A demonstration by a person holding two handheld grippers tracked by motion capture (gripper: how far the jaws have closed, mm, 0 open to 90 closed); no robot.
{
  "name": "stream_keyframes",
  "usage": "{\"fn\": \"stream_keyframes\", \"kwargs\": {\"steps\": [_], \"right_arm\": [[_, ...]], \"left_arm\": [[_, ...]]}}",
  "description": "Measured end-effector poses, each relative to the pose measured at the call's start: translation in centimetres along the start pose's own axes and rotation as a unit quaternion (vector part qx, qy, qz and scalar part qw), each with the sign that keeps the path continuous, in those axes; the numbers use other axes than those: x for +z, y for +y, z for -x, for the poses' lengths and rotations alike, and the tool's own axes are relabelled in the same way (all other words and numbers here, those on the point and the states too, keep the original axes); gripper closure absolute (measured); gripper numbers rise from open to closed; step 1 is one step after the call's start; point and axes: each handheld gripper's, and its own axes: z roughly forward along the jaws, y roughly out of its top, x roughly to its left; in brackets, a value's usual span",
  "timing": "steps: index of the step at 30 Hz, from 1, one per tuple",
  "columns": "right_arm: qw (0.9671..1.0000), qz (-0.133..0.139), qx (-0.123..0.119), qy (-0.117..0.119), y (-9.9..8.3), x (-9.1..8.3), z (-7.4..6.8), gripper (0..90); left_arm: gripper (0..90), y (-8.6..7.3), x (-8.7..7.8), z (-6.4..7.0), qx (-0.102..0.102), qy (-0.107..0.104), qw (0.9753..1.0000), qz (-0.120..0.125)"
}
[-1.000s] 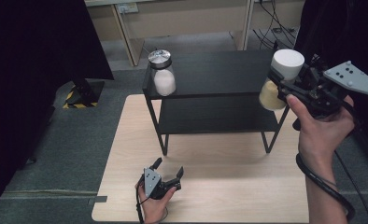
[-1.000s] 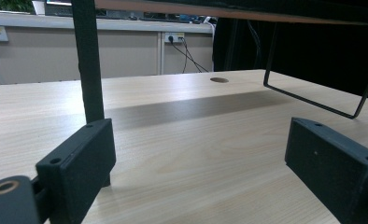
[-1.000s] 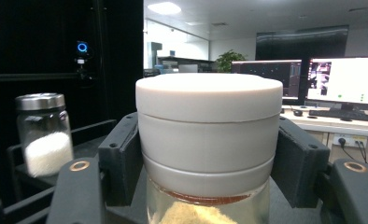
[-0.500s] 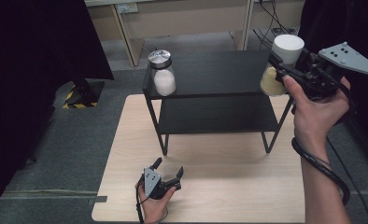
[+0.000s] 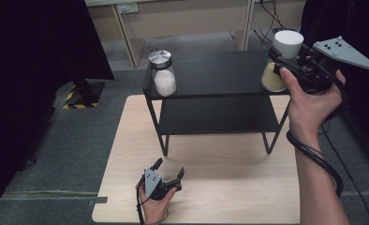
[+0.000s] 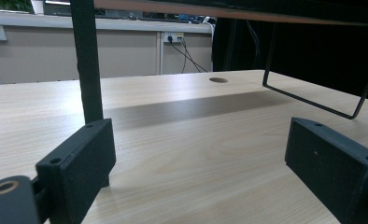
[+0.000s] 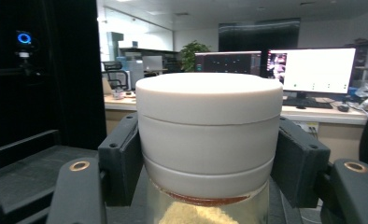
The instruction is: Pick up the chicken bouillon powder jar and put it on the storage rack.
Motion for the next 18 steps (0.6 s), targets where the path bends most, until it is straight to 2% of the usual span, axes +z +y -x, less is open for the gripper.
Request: {"fn": "stream_keyframes", "kwargs": {"steps": [8, 18], "right_arm": [[0.9999, -0.004, 0.005, -0.009, -0.27, 0.75, -0.24, 34.1], [1.0, -0.006, 0.003, -0.007, -0.49, 1.09, -0.17, 34.1]], "left_arm": [[8.1, 0.01, 0.02, -0.05, 0.0, -0.002, 1.0, 0.0], [8.1, 0.03, 0.04, -0.03, 0.0, -0.001, 1.0, -0.001]]}}
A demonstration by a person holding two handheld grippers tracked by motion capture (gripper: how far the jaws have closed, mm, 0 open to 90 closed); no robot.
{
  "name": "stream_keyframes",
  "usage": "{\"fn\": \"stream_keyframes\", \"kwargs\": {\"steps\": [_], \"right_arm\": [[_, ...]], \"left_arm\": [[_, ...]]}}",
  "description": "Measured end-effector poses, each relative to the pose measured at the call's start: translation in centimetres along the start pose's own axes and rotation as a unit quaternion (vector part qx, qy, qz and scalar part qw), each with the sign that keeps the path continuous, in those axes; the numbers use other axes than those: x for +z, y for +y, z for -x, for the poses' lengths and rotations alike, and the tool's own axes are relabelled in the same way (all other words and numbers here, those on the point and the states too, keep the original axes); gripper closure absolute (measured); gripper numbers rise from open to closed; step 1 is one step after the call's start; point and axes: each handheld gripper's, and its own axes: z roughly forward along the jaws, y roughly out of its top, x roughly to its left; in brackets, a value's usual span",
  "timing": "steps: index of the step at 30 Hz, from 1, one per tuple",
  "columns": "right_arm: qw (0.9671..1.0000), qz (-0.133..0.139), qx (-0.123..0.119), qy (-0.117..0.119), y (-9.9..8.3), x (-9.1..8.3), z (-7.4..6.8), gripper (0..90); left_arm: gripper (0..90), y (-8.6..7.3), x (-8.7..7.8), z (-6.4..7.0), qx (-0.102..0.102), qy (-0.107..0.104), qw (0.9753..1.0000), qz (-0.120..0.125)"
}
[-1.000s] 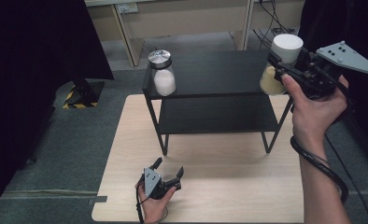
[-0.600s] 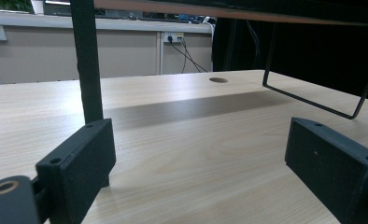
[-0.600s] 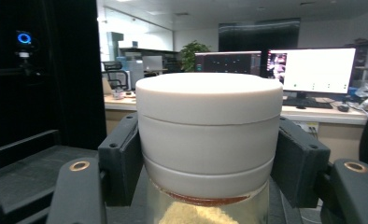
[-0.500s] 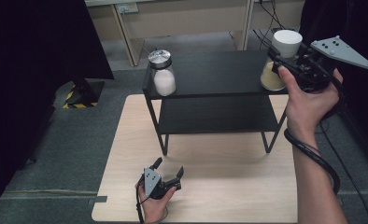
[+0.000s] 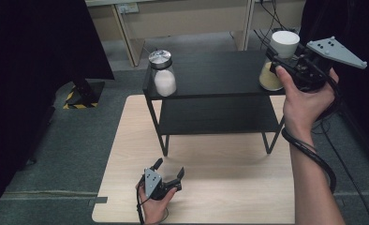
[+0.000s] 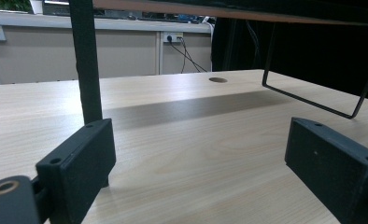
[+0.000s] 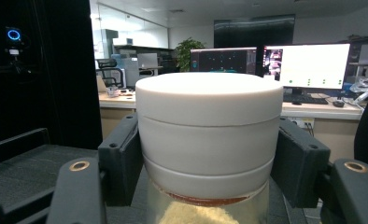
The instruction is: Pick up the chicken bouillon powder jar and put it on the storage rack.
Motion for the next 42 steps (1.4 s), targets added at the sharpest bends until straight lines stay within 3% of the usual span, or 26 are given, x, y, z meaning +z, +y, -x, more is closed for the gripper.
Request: {"fn": "stream_keyframes", "kwargs": {"steps": [31, 38, 42], "right_arm": [[1.0, 0.0, -0.001, 0.002, -0.04, 0.16, 0.23, 33.4], [0.9998, -0.021, -0.003, 0.004, 0.68, 0.45, 0.33, 17.0], [0.9998, -0.019, 0.001, 0.002, 0.62, 0.46, 0.31, 9.3]], "left_arm": [[8.1, -0.05, -0.02, -0.05, -0.002, -0.001, 1.0, 0.001], [8.1, -0.03, -0.01, -0.08, -0.002, -0.001, 1.0, 0.001], [8.1, -0.03, -0.01, -0.08, -0.003, -0.001, 1.0, 0.001]]}}
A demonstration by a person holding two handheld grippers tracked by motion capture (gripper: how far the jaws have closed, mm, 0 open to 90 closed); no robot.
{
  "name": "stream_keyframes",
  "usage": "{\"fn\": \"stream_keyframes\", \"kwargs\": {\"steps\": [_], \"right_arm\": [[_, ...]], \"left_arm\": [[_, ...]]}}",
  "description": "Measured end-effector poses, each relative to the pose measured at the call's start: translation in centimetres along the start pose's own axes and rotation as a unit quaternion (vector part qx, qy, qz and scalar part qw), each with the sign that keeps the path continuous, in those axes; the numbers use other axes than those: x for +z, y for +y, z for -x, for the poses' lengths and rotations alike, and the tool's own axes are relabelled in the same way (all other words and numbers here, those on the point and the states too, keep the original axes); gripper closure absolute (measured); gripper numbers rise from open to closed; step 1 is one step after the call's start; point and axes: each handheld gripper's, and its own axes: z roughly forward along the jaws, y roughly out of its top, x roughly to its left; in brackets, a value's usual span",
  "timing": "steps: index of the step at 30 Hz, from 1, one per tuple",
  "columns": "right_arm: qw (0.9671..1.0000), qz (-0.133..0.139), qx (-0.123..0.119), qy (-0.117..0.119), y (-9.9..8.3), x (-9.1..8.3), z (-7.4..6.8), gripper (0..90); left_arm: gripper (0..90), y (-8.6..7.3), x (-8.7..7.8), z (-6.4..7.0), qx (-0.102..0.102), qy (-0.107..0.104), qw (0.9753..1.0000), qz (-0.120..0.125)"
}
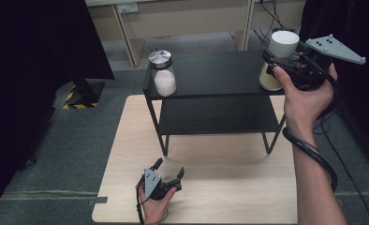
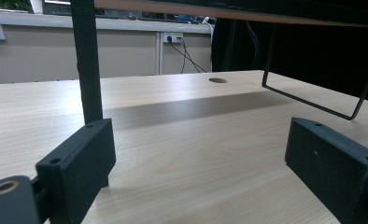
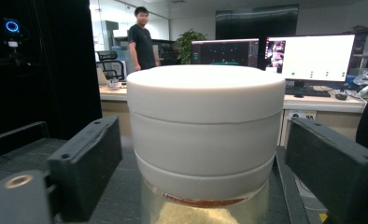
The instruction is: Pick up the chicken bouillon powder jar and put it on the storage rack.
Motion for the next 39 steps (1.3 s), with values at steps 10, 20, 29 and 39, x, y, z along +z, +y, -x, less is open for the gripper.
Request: {"fn": "stream_keyframes", "kwargs": {"steps": [10, 20, 29, 39], "right_arm": [[0.9999, -0.008, -0.007, 0.008, 0.2, -0.3, 0.1, 6.2], [0.9998, -0.003, -0.008, 0.018, -0.7, -1.3, 0.4, 5.8], [0.9996, -0.003, -0.011, 0.025, -1.9, -2.5, 0.5, 5.8], [0.9994, 0.0, -0.009, 0.032, -3.7, -3.9, 0.8, 5.8]], "left_arm": [[8.1, 0.0, 0.0, 0.0, 0.0, 0.0, 1.0, 0.0], [8.1, 0.0, 0.0, 0.0, 0.0, 0.0, 1.0, 0.0], [8.0, 0.0, 0.0, 0.0, -0.001, 0.001, 1.0, 0.001], [8.0, 0.0, 0.0, 0.0, -0.001, 0.001, 1.0, 0.001]]}}
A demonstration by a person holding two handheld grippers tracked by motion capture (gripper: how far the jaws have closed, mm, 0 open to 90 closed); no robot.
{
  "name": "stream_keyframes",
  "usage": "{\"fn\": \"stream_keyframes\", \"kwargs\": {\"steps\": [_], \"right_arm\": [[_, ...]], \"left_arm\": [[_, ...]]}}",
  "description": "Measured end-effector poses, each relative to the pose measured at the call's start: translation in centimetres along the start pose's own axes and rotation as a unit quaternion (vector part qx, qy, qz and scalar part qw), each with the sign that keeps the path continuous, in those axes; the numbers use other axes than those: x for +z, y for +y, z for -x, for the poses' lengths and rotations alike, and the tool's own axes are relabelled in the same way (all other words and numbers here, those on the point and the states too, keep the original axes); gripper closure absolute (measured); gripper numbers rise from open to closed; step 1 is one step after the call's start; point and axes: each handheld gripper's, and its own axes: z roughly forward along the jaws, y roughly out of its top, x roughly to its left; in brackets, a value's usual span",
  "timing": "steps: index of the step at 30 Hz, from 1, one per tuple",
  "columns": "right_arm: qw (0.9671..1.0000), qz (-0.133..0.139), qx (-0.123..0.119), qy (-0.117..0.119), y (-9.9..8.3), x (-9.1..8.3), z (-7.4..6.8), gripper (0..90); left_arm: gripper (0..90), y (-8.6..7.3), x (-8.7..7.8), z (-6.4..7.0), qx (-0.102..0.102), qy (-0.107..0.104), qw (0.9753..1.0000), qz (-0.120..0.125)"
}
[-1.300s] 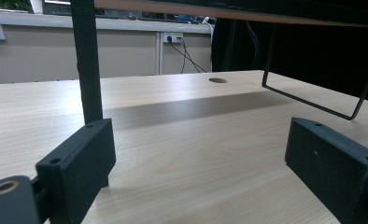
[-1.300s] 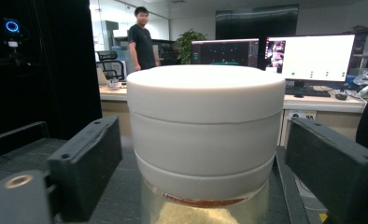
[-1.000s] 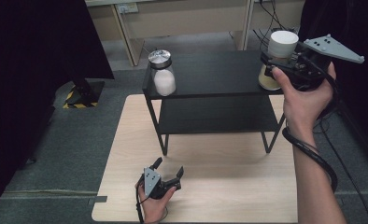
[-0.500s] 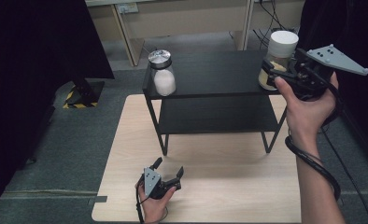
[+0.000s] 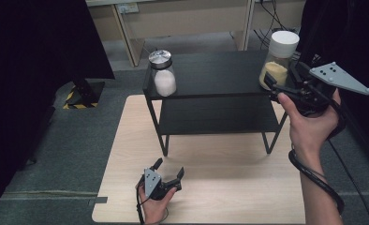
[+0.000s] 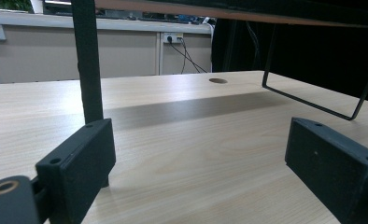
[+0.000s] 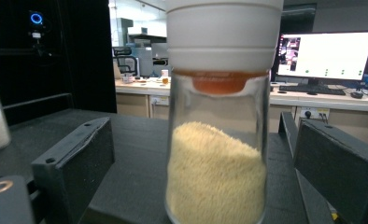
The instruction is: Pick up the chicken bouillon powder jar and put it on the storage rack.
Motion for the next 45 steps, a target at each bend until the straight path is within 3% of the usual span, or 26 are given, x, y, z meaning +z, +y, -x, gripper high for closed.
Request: {"fn": "stream_keyframes", "kwargs": {"steps": [21, 45], "right_arm": [[0.9997, 0.011, 0.004, 0.02, -3.4, -3.4, 0.0, 5.4], [0.999, -0.022, 0.016, 0.036, -8.2, -5.9, 0.4, 5.3]], "left_arm": [[8.0, 0.0, 0.0, 0.0, 0.0, 0.0, 1.0, 0.0], [8.1, 0.0, 0.0, 0.0, 0.001, 0.0, 1.0, 0.001]]}}
